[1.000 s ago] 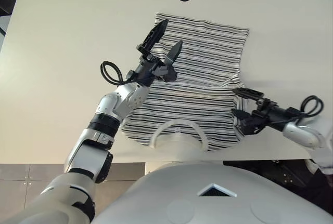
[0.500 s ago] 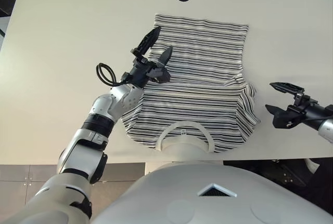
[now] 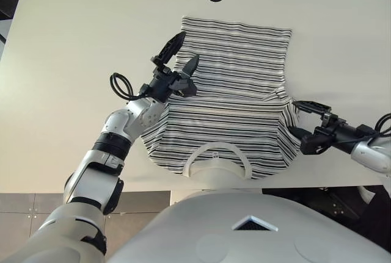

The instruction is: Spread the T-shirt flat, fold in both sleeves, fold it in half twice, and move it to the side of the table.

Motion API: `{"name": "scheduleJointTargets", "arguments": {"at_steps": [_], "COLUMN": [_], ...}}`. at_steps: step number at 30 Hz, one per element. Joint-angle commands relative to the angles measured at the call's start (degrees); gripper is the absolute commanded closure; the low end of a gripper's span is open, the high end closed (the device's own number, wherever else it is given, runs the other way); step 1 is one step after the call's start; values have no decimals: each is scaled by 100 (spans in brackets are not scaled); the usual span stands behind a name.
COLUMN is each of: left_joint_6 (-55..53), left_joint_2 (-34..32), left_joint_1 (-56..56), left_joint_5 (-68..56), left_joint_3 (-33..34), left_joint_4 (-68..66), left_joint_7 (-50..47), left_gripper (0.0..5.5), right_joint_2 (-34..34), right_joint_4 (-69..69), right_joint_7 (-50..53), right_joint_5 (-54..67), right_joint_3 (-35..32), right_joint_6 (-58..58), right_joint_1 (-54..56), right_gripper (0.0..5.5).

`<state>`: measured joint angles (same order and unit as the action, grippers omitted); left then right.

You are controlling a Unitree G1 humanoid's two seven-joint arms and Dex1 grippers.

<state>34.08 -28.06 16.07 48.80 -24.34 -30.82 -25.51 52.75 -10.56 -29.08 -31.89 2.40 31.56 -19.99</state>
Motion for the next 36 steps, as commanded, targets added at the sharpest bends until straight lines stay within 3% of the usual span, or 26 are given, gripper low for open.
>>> {"name": "scheduleJointTargets", "arguments": {"at_steps": [1,8,12,18,20,24,29,36], "left_joint_6": [-36,-107,-133,-124,-143,-104,-104,-155], "left_joint_2": [-45,-112,-111,-202,-209,-250,-247,-391], "left_joint_1": [69,169,190,470,704,879,820,720], "left_joint_5": [-1,14,3,74,205,67,-124,-289], "left_joint_3": [-15,32,22,-30,-153,-20,163,430], "left_joint_4": [7,-86,-147,-433,-664,-785,-716,-570], "left_joint_7": [57,30,17,59,59,-107,-313,-384], "left_gripper": [150,150,150,150,150,150,150,150], "right_joint_2": [275,683,430,-83,-432,-818,-548,153], "right_joint_4": [339,955,1063,204,-400,-1385,-1177,-713], "right_joint_7": [-37,304,491,975,949,348,-224,-76], "right_joint_5": [-142,-255,-484,130,438,510,-34,-298], "right_joint_3": [-86,-551,-223,-594,-377,685,1256,430], "right_joint_6": [-12,-65,-69,-103,-129,-170,-117,-10], "right_joint_1": [-144,353,982,852,774,411,133,-379], "right_gripper": [131,131,131,131,131,131,131,131]}}
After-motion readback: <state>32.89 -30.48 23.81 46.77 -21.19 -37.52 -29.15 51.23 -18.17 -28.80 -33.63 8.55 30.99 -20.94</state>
